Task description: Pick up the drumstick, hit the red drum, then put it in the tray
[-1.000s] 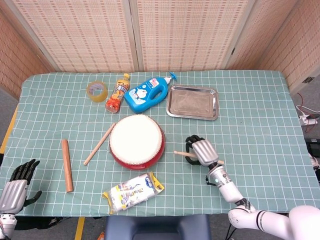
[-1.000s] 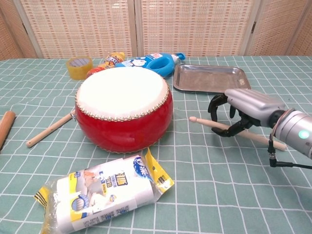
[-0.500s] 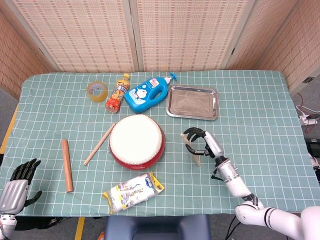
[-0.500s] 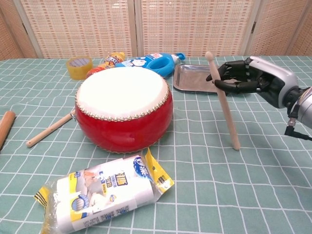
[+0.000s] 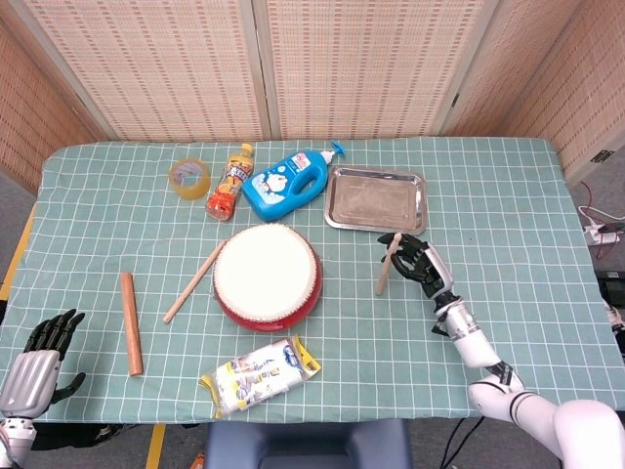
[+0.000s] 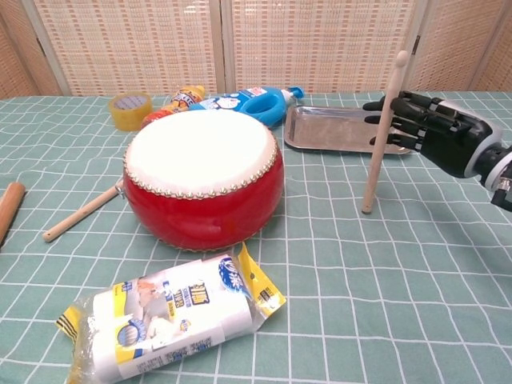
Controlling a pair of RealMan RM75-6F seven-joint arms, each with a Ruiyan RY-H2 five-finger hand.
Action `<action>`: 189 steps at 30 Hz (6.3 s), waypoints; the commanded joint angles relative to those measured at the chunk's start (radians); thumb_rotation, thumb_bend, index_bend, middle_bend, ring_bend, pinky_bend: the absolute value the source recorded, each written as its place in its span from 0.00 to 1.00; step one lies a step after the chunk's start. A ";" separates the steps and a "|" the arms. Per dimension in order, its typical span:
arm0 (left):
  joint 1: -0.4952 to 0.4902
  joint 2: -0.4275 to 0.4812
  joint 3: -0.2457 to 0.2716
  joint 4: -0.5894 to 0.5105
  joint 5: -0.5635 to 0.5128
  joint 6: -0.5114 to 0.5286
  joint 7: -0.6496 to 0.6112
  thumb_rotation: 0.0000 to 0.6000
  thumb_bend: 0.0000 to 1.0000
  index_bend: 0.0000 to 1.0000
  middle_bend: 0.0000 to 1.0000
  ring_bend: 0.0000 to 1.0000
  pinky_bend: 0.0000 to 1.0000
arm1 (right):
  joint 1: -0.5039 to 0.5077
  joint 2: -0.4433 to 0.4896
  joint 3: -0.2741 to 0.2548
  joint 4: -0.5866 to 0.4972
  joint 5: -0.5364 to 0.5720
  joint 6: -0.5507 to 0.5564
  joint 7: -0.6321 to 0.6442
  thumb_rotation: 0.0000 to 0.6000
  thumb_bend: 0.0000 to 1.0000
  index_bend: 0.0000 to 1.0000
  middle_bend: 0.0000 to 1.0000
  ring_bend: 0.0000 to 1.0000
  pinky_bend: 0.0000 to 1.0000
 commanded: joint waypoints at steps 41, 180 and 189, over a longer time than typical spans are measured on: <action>-0.001 -0.018 0.011 0.042 0.001 -0.016 -0.045 1.00 0.23 0.00 0.00 0.00 0.00 | 0.000 -0.179 -0.134 0.281 -0.045 0.002 0.221 0.90 0.49 0.43 0.40 0.39 0.54; -0.005 -0.051 0.018 0.119 0.028 -0.003 -0.124 1.00 0.23 0.00 0.00 0.00 0.00 | 0.359 -0.021 0.176 -0.361 0.476 -0.109 -2.529 1.00 0.63 1.00 1.00 1.00 1.00; -0.006 -0.052 0.018 0.119 0.029 -0.001 -0.123 1.00 0.23 0.00 0.00 0.00 0.00 | 0.348 0.000 0.207 -0.405 0.440 -0.076 -2.366 1.00 0.64 1.00 1.00 1.00 1.00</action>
